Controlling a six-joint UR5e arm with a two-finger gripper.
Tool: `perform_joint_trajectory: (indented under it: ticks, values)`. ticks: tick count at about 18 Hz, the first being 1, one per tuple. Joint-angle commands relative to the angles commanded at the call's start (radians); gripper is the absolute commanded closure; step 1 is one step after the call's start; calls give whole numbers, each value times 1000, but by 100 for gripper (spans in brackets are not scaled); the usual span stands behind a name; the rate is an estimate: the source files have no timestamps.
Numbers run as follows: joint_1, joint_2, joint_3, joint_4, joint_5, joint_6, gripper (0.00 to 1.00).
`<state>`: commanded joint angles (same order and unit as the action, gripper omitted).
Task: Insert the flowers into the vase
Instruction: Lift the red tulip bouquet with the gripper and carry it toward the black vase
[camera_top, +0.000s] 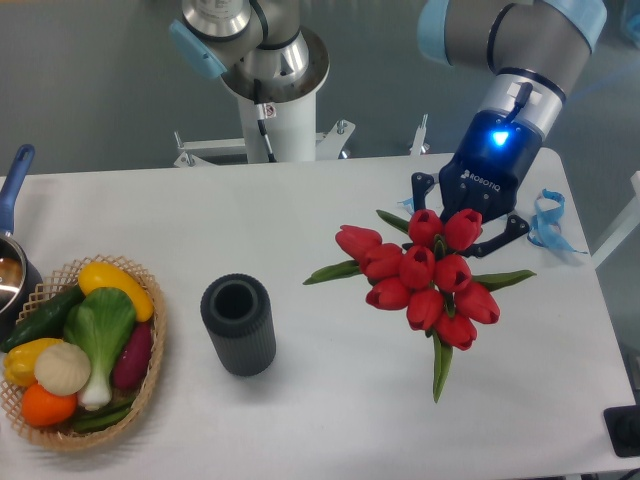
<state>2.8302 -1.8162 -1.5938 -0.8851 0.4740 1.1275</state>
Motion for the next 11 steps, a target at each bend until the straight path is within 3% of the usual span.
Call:
perform_joint_trajectory:
  ticks: [3, 11]
  values:
    - [-3, 0, -5, 31, 0, -9, 87]
    - [-20, -5, -14, 32, -2, -9, 87]
